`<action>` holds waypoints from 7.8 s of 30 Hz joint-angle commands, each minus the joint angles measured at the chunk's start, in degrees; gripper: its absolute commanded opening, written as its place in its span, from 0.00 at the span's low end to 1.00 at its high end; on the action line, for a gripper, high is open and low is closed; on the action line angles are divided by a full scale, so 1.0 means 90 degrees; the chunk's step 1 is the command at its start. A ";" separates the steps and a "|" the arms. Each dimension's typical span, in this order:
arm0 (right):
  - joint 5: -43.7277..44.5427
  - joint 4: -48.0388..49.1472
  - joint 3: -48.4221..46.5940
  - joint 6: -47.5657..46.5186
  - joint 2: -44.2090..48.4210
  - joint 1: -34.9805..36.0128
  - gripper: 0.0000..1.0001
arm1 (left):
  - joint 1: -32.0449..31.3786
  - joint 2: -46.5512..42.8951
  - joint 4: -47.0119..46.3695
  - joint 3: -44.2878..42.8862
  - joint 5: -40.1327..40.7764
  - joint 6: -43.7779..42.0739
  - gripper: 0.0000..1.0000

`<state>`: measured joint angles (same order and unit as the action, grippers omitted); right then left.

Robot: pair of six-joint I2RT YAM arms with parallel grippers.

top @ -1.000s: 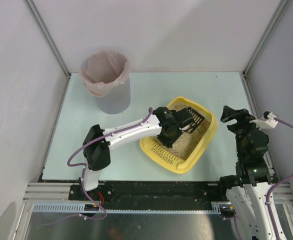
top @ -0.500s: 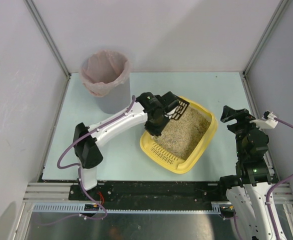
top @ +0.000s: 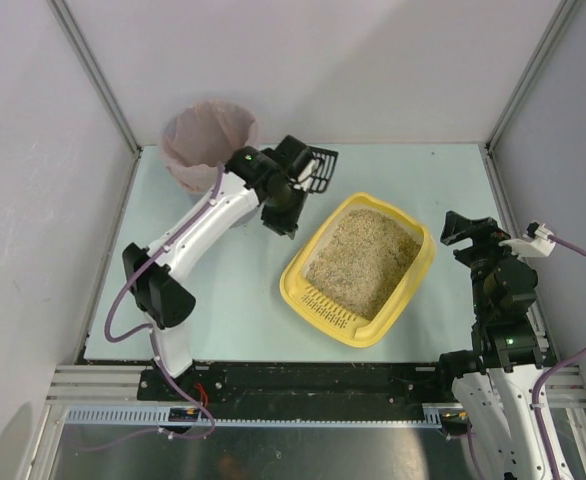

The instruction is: Clean the litter box

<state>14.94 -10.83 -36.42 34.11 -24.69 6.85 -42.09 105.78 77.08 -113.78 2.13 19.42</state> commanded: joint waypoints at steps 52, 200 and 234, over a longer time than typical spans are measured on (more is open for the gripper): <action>-0.0107 0.0266 0.0004 0.0097 -0.0099 0.0049 0.84 | 0.4637 -0.1929 -1.2733 0.4595 -0.7219 0.8544 0.00; 0.0127 0.0188 0.0004 -0.0020 0.0067 0.0176 0.84 | -0.1896 0.0728 -0.2734 0.1109 0.0476 -0.0243 0.87; -0.0605 0.0256 -0.0396 -0.1934 -0.0030 0.0371 0.80 | 0.0663 -0.6017 -0.6688 0.4876 0.2720 -0.0682 0.91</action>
<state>13.56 -12.01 -37.10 20.43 -25.91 9.26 -36.18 60.27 22.65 -74.04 17.52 14.57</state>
